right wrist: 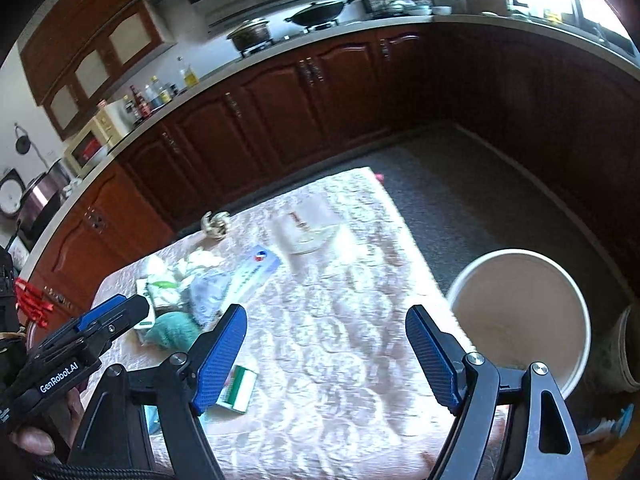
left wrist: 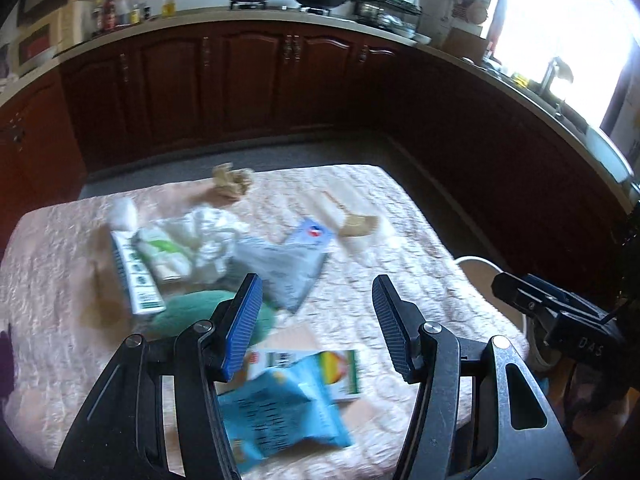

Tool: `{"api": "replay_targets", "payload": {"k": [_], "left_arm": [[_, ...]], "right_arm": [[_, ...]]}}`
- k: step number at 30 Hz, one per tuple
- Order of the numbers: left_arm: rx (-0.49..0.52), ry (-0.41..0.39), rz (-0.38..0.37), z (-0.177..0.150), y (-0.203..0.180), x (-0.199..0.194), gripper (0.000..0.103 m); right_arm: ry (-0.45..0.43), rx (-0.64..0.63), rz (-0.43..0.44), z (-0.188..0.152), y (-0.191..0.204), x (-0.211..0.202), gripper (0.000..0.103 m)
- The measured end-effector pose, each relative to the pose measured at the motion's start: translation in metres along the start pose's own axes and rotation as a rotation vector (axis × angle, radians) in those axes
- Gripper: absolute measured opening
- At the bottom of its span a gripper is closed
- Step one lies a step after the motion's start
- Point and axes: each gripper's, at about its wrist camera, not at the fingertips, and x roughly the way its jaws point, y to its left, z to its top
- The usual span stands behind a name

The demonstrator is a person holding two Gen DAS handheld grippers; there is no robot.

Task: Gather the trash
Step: 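Move both grippers back over the trash on the table, then grasp a white foam piece with the left gripper while the right grasps the plastic bag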

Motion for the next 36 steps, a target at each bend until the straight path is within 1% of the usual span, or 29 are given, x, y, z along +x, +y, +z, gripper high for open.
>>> {"api": "replay_targets", "payload": {"k": [5,10,14,17,20,24,28,31,33,36], "left_arm": [[-0.048,0.003,0.050,-0.007,0.042,-0.006,0.056],[-0.137,0.024,0.101,-0.019,0.095,-0.007,0.056],[-0.222,0.037,0.125,-0.028,0.131,-0.006,0.056],[-0.276,0.047,0.143,-0.028,0.157,-0.004,0.056],[-0.313,0.048,0.155,-0.026,0.174,-0.002,0.056],[-0.315,0.054,0.188,-0.019,0.191,0.006,0.056],[-0.306,0.057,0.212,-0.009,0.206,0.017,0.056],[-0.302,0.079,0.222,0.003,0.216,0.031,0.056],[-0.302,0.080,0.228,0.012,0.223,0.040,0.056],[-0.310,0.087,0.227,0.024,0.233,0.051,0.056]], "right_arm": [[0.023,-0.039,0.035,-0.003,0.026,0.013,0.082],[0.054,-0.072,0.063,-0.006,0.047,0.029,0.082],[0.083,-0.096,0.081,-0.009,0.060,0.043,0.082],[0.102,-0.108,0.099,-0.008,0.068,0.052,0.082],[0.127,-0.123,0.113,-0.004,0.077,0.065,0.082],[0.154,-0.166,0.126,0.004,0.097,0.088,0.083],[0.196,-0.186,0.174,0.014,0.115,0.114,0.083],[0.220,-0.239,0.172,0.023,0.139,0.138,0.083],[0.245,-0.280,0.178,0.030,0.158,0.158,0.082],[0.272,-0.287,0.184,0.040,0.176,0.187,0.082]]}}
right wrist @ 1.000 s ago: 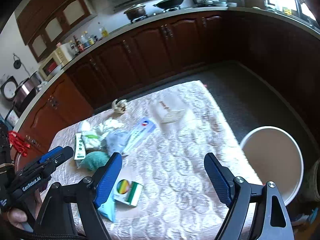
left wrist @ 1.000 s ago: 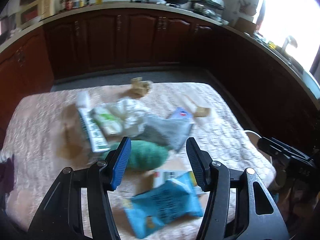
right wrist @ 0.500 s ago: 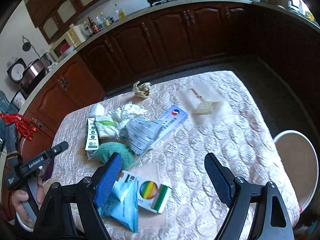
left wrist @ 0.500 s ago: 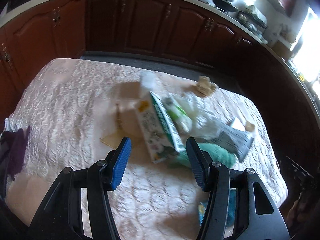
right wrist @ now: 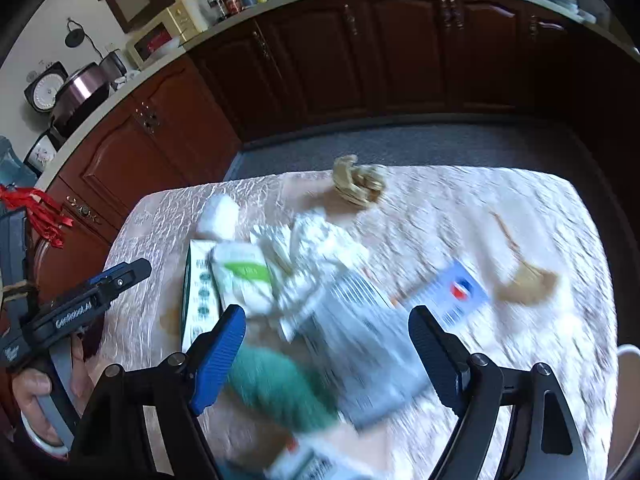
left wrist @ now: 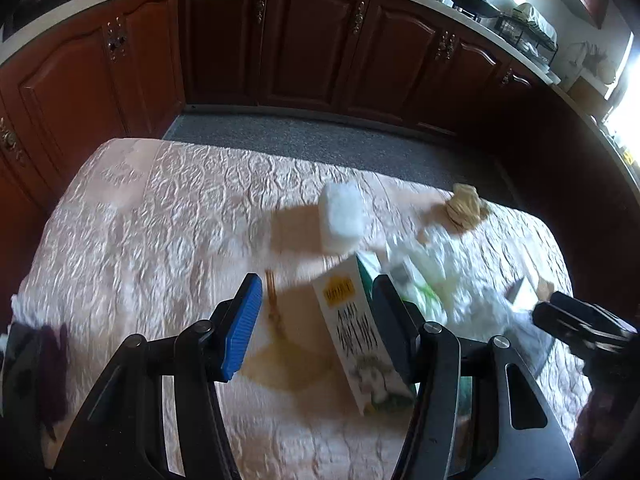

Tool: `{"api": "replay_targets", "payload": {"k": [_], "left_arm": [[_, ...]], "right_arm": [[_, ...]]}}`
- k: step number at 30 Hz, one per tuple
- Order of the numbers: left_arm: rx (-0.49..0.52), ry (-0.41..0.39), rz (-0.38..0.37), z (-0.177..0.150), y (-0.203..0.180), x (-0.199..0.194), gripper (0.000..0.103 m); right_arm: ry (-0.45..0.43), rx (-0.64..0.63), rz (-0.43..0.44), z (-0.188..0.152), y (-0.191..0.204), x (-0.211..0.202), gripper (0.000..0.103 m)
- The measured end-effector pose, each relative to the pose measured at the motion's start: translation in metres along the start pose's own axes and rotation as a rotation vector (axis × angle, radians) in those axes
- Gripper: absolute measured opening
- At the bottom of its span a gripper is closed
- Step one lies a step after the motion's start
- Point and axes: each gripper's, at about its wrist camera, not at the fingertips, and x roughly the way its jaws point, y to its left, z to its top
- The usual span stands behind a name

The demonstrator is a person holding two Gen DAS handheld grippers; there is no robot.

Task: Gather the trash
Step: 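Grasp a white foam piece with the left gripper while the right grasps the plastic bag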

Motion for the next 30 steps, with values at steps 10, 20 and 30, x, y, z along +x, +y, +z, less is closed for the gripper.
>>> {"api": "replay_targets", "payload": {"k": [10,20,30], "left_arm": [[-0.014,0.076,-0.018,0.040,0.001,0.047,0.056],[-0.036,0.148,-0.025,0.059,-0.007,0.094,0.056],[0.011,0.141,-0.077,0.059,-0.016,0.085,0.016]], "right_arm": [[0.159,-0.009,-0.077,0.047,0.011,0.091,0.076],[0.219,0.013,-0.058,0.045,-0.002,0.127,0.046],[0.112,0.090,0.092,0.038,-0.025,0.080,0.024]]}}
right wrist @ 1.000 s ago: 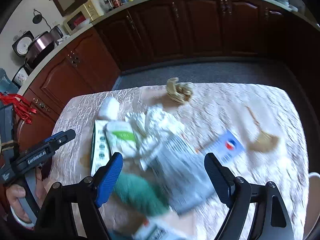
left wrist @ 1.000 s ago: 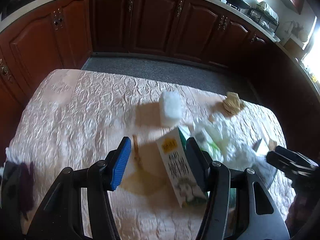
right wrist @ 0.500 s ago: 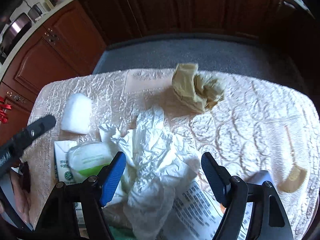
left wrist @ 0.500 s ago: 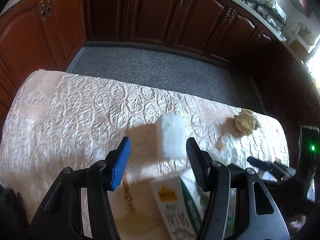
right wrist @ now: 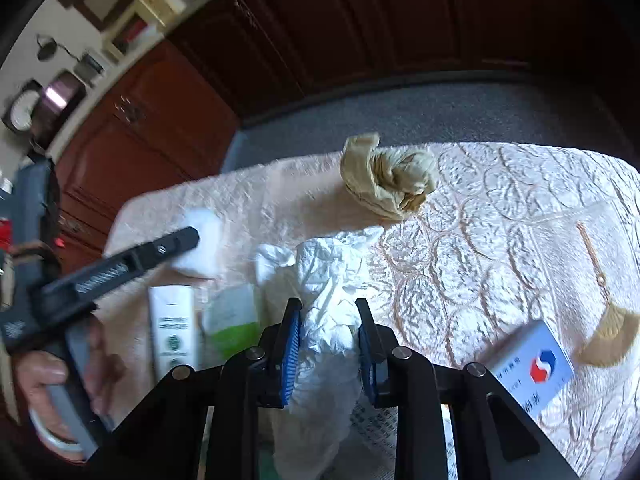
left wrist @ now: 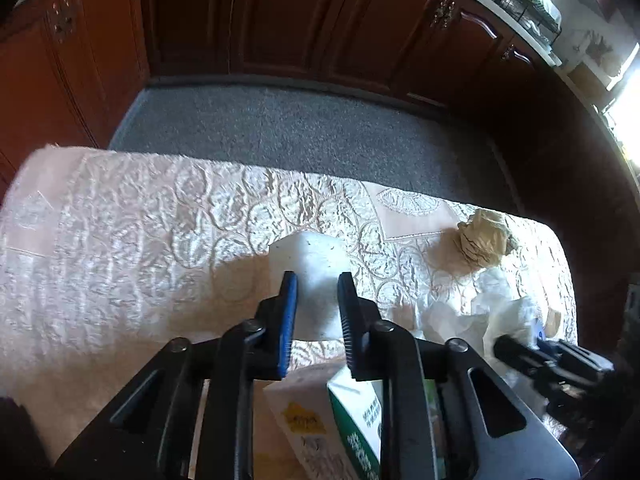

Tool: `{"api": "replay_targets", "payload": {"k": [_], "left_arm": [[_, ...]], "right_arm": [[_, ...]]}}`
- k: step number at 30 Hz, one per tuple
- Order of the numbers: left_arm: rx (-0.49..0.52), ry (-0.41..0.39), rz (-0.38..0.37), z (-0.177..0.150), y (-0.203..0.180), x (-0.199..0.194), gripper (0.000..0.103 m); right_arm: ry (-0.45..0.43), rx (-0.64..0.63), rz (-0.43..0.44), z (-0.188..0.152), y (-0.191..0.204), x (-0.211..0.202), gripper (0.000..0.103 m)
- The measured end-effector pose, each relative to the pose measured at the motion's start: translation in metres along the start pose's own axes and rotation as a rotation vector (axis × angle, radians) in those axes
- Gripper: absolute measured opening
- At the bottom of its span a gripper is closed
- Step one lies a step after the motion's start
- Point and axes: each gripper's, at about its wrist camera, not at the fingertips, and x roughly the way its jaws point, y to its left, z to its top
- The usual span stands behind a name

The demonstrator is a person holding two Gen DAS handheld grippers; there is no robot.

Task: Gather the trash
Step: 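Grasp a white foam piece with the left gripper while the right grasps the plastic bag, then carry both held items over the white bucket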

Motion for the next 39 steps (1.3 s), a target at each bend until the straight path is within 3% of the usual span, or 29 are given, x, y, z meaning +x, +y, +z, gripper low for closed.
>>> {"api": "replay_targets", "payload": {"k": [6,15,25,39], "left_arm": [[-0.026,-0.052,-0.070,-0.012,0.007,-0.045,0.015],[0.070,-0.131,-0.099,-0.049,-0.022,-0.116,0.015],[0.199,-0.167,-0.129,-0.103,-0.082,-0.155,0.015],[0.335,-0.136,-0.217,-0.156,-0.171,-0.162,0.015]], "right_arm": [[-0.082,0.010,0.057,-0.014,0.001,-0.057,0.024],[-0.180,0.036,0.171,-0.041,0.013,-0.125,0.024],[-0.252,0.030,0.142,-0.096,0.007,-0.178,0.024],[-0.312,0.118,0.085,-0.156,-0.046,-0.230,0.024]]}}
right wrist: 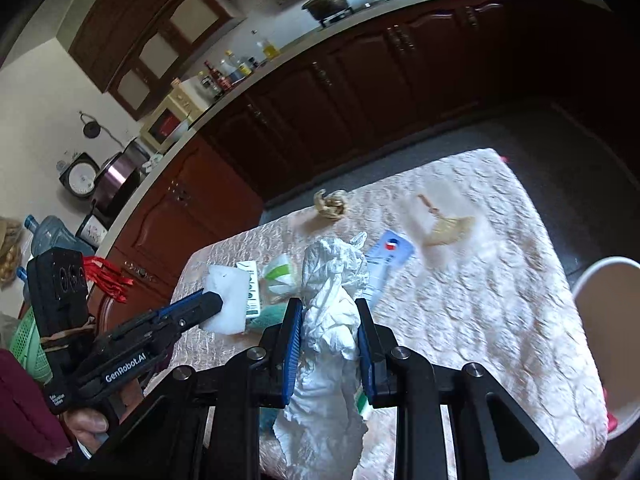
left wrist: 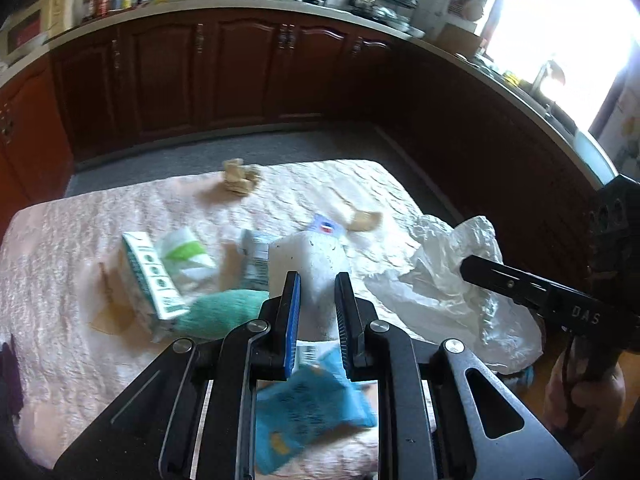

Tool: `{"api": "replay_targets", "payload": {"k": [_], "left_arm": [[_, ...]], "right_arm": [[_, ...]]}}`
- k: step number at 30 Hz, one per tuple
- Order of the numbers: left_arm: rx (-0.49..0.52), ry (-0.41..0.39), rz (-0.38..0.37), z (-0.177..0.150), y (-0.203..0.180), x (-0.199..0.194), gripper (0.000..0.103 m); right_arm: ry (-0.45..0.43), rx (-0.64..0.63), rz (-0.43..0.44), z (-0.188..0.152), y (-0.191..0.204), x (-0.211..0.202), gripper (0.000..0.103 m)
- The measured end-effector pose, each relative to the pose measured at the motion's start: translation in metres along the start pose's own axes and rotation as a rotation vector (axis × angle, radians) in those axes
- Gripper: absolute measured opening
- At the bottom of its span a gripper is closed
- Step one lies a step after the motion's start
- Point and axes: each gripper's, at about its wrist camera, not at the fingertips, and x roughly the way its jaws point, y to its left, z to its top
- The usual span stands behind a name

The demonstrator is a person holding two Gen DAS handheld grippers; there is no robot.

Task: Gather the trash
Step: 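Carry both held items over the white bucket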

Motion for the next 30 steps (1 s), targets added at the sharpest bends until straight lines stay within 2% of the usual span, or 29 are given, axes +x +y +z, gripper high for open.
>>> {"api": "replay_targets", "payload": {"k": [18,30], "left_arm": [[0.150,0.067,-0.122,0.001,-0.106,0.033,0.015],[0.207,0.126,-0.198,0.005,-0.173,0.066,0.015]], "right_arm": [[-0.125,0.149,-0.115,-0.017,-0.087,-0.088,0.024],[-0.174,0.251,-0.211,-0.026,-0.148,-0.124,0.024]]}}
